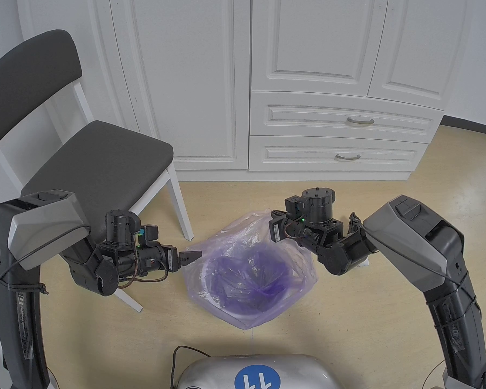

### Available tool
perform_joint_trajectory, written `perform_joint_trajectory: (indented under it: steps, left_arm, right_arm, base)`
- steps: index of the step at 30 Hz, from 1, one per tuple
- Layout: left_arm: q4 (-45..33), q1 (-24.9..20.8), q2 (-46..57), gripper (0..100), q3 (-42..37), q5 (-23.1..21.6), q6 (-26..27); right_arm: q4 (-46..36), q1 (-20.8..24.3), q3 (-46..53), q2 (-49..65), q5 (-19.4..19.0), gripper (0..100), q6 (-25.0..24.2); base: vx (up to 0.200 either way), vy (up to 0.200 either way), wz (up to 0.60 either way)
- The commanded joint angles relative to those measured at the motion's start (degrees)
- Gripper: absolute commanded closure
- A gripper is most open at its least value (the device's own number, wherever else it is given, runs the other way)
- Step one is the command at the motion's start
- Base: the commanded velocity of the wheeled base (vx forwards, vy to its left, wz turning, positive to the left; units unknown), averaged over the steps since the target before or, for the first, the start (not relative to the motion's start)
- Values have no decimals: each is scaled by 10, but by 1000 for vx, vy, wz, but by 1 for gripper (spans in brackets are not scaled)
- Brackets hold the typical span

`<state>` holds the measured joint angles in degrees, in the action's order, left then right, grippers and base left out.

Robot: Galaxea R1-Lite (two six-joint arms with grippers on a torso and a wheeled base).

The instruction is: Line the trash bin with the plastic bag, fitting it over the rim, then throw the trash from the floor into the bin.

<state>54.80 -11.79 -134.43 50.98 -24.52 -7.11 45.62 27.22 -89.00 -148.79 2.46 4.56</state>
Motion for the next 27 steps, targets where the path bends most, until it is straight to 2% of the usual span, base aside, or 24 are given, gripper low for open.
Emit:
perform_joint_trajectory:
  steps: [1, 6, 8, 9, 16, 22, 23, 26, 27]
  left_arm:
    - [12, 0, 0, 0, -3, 0, -2]
    - [12, 0, 1, 0, -3, 0, -1]
    - [22, 0, -1, 0, -4, 1, -1]
    - [26, 0, -3, 0, -4, 1, -1]
    - [33, 0, -4, 0, -4, 1, -1]
    - [33, -2, -3, 0, -6, 1, -1]
    - [33, -3, -3, 0, -6, 1, -1]
    - [33, -3, -4, 0, -6, 1, -1]
    - [33, -3, -6, 0, -5, 1, -1]
  right_arm:
    - [9, 3, -65, -54, 24, 100, -33]
    - [10, 4, -88, -64, 23, 100, -43]
    - [29, 3, -128, -91, 25, 100, -47]
    - [31, -1, -137, -94, 25, 0, -47]
    - [25, -13, -130, -78, 28, 0, -49]
    - [-1, -11, -48, 16, 35, 0, -47]
    - [-19, -2, -12, 65, 36, 0, -46]
    - [-66, 9, 11, 102, 47, 0, -45]
    - [-118, 20, 19, 121, 76, 0, -45]
  base:
    - [0, 0, 0]
    - [0, 0, 0]
    - [0, 0, 0]
    - [0, 0, 0]
    - [0, 0, 0]
    - [0, 0, 0]
    - [0, 0, 0]
    - [0, 0, 0]
    - [0, 0, 0]
